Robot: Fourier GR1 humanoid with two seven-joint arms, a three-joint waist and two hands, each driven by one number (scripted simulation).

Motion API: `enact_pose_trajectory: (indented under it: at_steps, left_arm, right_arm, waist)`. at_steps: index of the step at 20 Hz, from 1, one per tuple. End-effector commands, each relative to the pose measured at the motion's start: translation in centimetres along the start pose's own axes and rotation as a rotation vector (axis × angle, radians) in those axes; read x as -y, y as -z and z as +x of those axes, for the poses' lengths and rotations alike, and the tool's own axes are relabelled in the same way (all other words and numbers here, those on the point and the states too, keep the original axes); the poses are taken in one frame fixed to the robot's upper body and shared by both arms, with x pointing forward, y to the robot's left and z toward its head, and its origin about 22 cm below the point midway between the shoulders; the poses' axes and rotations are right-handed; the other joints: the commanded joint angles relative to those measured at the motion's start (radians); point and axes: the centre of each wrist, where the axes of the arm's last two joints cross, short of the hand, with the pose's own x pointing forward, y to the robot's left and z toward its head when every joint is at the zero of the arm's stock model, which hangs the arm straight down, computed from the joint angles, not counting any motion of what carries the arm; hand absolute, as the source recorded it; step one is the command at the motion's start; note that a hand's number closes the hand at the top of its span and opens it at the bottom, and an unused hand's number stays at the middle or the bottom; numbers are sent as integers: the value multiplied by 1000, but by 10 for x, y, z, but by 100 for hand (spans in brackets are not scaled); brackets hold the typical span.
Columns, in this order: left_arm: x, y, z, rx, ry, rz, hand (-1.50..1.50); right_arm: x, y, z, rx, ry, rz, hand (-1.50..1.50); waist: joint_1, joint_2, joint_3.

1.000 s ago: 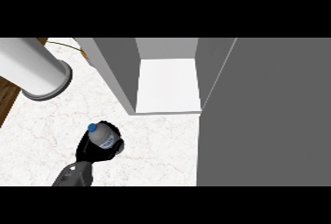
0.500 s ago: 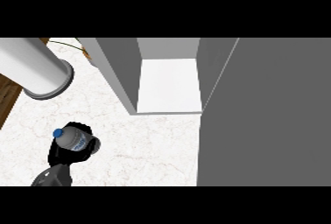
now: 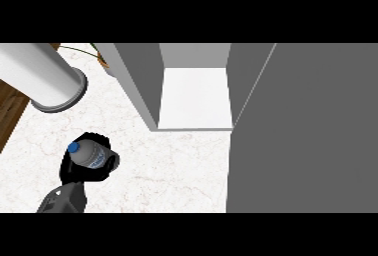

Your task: Pick up the bottled water, place it into the cabinet and close the cabinet

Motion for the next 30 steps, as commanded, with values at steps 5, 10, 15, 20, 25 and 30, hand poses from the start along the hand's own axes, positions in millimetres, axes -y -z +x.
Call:
enact_pose_trajectory:
  at_steps: [5, 10, 15, 20, 25, 30]
  left_arm:
    - [63, 33, 17, 11, -6, -86, 150]
    - [124, 44, 25, 36, 15, -107, 150]
    - [164, 58, 50, 70, 50, -90, 150]
    - [200, 71, 52, 86, 100, -77, 150]
    - [211, 77, 56, 60, 192, -10, 150]
    - [222, 90, 61, 17, 279, 30, 150]
  right_arm:
    - [-21, -1, 40, 75, 0, 52, -150]
    - [-16, -3, 36, 62, 24, 39, -150]
    - [-17, 4, 39, 74, 12, 35, -150]
    - [-19, 6, 36, 73, 2, 47, -150]
    - [-16, 3, 33, 89, 37, 43, -150]
    - [-12, 7, 26, 98, 51, 58, -150]
  waist:
    - [-5, -3, 1]
    - [-8, -1, 0]
    - [-7, 1, -1]
    - [-25, 5, -2]
    - [-35, 5, -1]
    - [-46, 8, -1]
